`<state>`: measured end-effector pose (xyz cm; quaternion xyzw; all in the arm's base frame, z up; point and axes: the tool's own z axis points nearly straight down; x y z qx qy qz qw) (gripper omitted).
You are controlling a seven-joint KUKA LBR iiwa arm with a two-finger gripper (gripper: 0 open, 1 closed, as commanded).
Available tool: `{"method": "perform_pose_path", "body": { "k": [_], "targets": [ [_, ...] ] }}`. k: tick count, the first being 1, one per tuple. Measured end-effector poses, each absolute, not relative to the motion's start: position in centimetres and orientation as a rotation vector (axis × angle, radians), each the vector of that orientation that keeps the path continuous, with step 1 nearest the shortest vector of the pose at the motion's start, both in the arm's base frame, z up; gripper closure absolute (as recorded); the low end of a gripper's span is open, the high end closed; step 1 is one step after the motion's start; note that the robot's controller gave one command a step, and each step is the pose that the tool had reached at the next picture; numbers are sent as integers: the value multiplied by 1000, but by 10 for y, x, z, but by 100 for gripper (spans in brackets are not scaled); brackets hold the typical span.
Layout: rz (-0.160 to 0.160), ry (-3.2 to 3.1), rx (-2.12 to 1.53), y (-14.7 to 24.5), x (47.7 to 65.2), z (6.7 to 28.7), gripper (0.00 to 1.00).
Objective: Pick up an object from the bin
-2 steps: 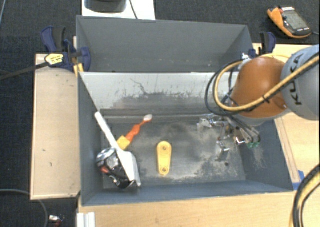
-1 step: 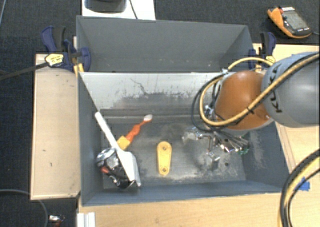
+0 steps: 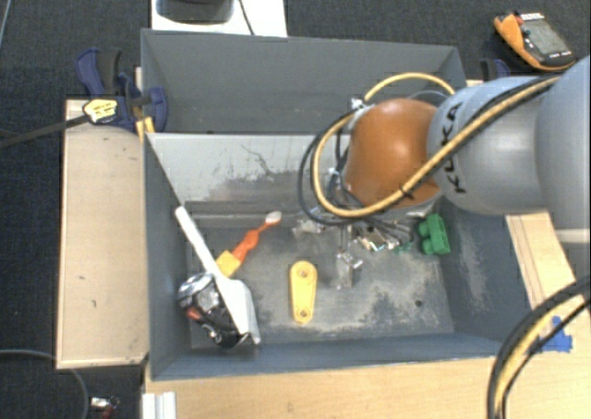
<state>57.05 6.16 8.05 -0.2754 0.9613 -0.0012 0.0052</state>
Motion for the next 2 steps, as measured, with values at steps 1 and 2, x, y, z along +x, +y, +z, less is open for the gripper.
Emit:
{"method": "perform_pose_path", "body": {
  "k": [1, 2],
  "targets": [
    [1, 3000, -879, 72, 576, 81, 0],
    [-1, 3000, -894, 67, 575, 81, 0]
  ]
}}
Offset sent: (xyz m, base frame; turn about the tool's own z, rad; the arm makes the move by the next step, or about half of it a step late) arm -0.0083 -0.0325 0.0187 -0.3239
